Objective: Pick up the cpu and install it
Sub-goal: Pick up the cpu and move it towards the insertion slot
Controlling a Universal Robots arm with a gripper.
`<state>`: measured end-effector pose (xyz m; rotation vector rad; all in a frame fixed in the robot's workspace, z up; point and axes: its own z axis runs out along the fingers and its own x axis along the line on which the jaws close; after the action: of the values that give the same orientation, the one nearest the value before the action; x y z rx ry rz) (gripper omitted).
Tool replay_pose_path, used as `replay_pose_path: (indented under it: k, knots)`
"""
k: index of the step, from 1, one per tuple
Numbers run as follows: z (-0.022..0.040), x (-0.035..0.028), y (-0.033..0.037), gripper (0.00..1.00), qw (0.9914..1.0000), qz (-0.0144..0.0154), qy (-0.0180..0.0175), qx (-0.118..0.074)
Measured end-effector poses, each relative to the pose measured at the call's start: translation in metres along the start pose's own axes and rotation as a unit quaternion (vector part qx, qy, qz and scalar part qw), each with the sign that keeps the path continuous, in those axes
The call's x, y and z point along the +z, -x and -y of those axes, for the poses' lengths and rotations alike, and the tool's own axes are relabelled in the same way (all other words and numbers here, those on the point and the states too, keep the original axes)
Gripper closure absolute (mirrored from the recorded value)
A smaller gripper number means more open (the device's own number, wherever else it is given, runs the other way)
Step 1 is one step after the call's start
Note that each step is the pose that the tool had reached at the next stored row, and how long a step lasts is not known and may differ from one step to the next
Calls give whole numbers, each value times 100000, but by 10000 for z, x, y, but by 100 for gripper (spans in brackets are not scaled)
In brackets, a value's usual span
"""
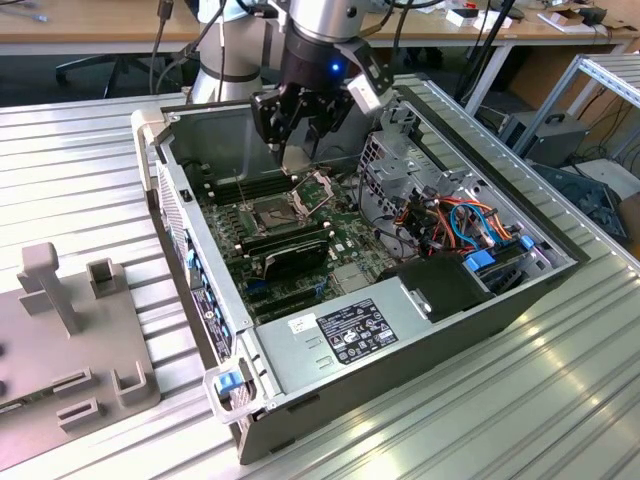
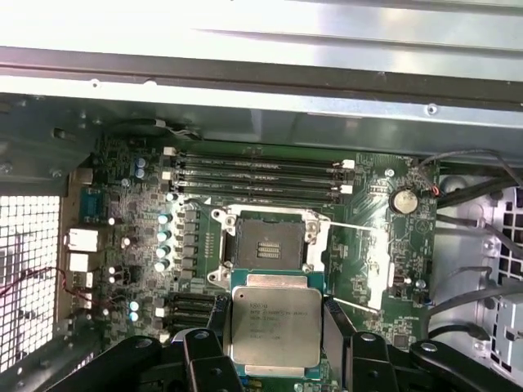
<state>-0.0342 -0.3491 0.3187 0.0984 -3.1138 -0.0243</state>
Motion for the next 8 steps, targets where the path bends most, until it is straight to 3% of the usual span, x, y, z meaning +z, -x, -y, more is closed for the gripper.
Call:
replay_pose_path:
  k: [8]
  knots:
    - [-38,36,-7,45,99996,5,-4,879]
